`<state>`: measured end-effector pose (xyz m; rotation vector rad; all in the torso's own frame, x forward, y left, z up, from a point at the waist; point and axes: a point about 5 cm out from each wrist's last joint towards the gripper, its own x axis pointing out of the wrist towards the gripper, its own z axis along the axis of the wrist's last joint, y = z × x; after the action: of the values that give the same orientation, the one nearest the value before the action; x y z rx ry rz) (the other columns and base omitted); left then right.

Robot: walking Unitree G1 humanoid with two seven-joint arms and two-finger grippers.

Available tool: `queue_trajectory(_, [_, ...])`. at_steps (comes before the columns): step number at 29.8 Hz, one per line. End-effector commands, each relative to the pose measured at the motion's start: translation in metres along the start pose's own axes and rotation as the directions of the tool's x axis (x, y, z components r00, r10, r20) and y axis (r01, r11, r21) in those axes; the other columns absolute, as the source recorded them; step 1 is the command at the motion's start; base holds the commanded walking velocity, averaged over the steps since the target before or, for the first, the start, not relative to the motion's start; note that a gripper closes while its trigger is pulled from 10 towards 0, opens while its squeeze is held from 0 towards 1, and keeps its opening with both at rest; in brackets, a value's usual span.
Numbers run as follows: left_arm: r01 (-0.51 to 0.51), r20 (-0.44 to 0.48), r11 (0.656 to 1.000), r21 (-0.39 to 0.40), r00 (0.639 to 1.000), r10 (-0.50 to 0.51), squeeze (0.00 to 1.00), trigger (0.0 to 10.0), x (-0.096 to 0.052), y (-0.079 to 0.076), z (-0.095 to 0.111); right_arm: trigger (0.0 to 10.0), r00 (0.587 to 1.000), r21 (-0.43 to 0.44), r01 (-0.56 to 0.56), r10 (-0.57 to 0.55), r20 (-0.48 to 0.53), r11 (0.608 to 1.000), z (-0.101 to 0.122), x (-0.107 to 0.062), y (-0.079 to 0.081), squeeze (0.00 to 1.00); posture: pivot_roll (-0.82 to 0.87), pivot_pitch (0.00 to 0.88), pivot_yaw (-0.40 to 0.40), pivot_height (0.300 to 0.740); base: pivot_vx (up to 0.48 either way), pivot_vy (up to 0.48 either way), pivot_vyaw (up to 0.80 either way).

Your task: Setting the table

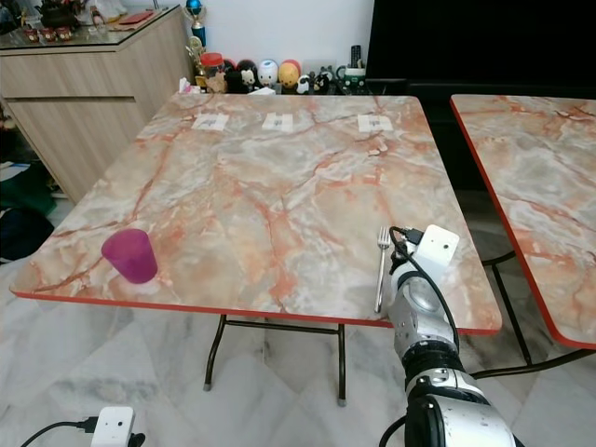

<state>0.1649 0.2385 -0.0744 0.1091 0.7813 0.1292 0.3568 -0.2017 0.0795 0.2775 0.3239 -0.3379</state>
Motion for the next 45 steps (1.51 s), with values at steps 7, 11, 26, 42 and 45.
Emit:
queue_trajectory(7, [-0.005,-0.010,1.000,0.002,1.000,0.005,0.00,10.0,-0.001,0.004,-0.003,10.0,1.000,-0.019,-0.009,0.008,-0.029,1.000,-0.003,0.001,0.001,0.00,0.02,0.014,0.031,0.740,0.000,0.000,0.00])
queue_trajectory(11, [-0.003,-0.011,1.000,0.001,1.000,0.003,0.00,10.0,-0.002,0.004,-0.003,10.0,0.999,-0.020,-0.024,0.023,-0.048,0.999,-0.007,0.001,0.002,0.00,0.02,0.015,0.031,0.740,0.000,0.000,0.00])
queue_trajectory(26, [0.010,-0.018,1.000,-0.007,1.000,-0.010,0.00,10.0,-0.003,0.002,-0.006,0.0,0.993,-0.089,-0.036,0.026,-0.115,0.995,-0.023,-0.001,0.000,0.00,0.02,0.017,0.027,0.740,0.000,0.000,0.00])
queue_trajectory(42, [0.026,-0.031,1.000,-0.015,0.999,-0.026,0.00,10.0,-0.003,-0.001,-0.009,0.0,0.992,-0.101,-0.039,0.026,-0.125,0.994,-0.026,-0.002,0.000,0.00,0.02,0.012,0.024,0.740,0.000,0.000,0.00])
queue_trajectory(45, [0.028,-0.032,0.999,-0.015,0.999,-0.029,0.00,10.0,-0.003,-0.001,-0.009,0.0,0.992,-0.106,-0.043,0.030,-0.126,0.993,-0.027,-0.002,0.001,0.00,0.02,0.012,0.024,0.740,0.000,0.000,0.00])
